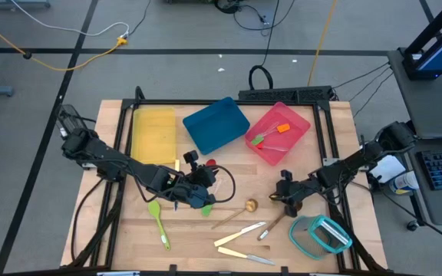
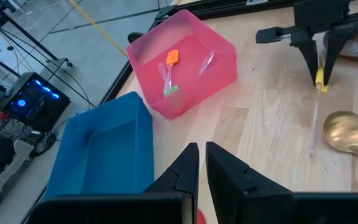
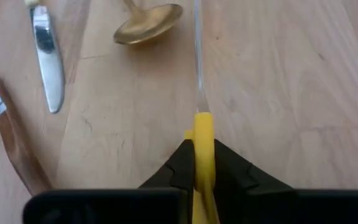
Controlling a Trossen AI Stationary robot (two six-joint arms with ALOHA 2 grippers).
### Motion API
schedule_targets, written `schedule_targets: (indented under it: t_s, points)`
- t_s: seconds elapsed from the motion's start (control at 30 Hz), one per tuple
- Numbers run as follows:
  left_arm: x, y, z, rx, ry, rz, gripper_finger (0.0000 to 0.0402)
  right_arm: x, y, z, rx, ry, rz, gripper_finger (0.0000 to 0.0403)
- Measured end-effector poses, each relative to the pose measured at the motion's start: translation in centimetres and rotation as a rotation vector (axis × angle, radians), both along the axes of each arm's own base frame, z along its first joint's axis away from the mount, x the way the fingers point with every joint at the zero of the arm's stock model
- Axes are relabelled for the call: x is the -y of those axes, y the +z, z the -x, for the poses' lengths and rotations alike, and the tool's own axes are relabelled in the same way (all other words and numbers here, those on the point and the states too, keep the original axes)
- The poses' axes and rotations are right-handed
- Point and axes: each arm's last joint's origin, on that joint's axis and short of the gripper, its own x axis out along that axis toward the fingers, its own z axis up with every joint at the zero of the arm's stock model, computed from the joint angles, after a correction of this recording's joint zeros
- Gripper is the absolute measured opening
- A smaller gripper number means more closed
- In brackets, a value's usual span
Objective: Pick & Place Kitchen Items
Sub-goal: Put the yellow spatula into the red bin
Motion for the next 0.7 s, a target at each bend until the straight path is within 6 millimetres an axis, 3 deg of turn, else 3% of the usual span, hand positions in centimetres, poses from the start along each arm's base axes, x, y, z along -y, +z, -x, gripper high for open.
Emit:
schedule_targets:
  t_s: [0.3,0.53,0.7]
  points:
    - [-0.1,0.0,0.0,-0.011,-0.007,-0.014,0.0035,1.0,3.0,-0.3,0.243,-0.009,0.153,0.0029]
    - [-0.1,0.0,0.0,-0.037,-0.029,-0.048,0.0035,4.1,6.6,0.0,0.451,-0.144,0.378,0.0026]
    - [-0.4,-0.4,0.4,-0.117,-0.041,-0.091,0.0035,6.6,8.0,0.4,0.459,-0.274,0.658,0.0027]
